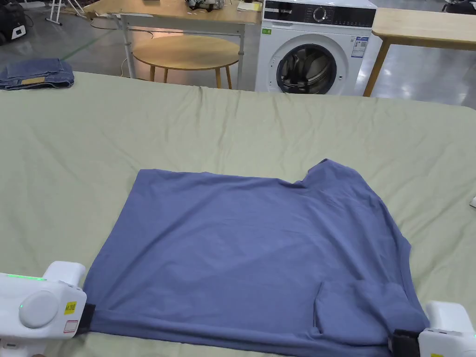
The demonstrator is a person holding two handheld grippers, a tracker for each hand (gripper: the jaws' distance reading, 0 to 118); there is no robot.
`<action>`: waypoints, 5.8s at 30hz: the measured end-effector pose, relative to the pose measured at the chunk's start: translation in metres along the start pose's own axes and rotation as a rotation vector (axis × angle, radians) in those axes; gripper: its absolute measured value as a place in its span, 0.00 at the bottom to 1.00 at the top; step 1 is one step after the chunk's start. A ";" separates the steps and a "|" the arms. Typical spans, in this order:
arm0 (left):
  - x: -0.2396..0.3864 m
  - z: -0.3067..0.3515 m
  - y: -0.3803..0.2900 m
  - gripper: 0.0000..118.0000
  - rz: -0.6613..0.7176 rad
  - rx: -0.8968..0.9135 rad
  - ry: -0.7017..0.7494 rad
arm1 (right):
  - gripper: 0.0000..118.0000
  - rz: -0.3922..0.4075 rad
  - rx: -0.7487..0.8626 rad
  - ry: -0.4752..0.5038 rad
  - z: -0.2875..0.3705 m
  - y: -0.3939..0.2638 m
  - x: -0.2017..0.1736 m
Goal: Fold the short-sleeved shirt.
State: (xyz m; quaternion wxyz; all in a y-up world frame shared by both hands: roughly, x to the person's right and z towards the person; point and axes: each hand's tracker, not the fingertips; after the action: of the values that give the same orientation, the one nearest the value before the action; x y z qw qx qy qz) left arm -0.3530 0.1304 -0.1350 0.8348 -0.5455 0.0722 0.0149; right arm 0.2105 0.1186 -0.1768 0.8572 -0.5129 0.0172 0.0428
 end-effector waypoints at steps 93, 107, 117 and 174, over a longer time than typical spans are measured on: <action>-0.049 -0.032 0.151 0.21 0.119 0.153 -0.146 | 0.00 0.002 0.676 0.034 0.045 0.112 -0.099; 0.006 -0.062 0.147 0.48 0.051 0.017 -0.043 | 0.00 -0.013 0.580 0.002 0.023 0.097 -0.083; -0.008 -0.029 0.121 0.02 0.053 0.105 -0.141 | 0.00 -0.045 0.495 -0.017 0.017 0.104 -0.041; -0.030 0.022 -0.009 0.02 0.105 0.153 -0.153 | 0.06 0.045 0.062 -0.017 0.020 0.010 -0.001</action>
State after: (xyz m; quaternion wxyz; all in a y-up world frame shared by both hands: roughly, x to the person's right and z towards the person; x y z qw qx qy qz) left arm -0.3799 0.1483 -0.1143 0.8751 -0.4730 0.0377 0.0947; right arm 0.2081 0.1407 -0.1765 0.8716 -0.4852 0.0227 0.0659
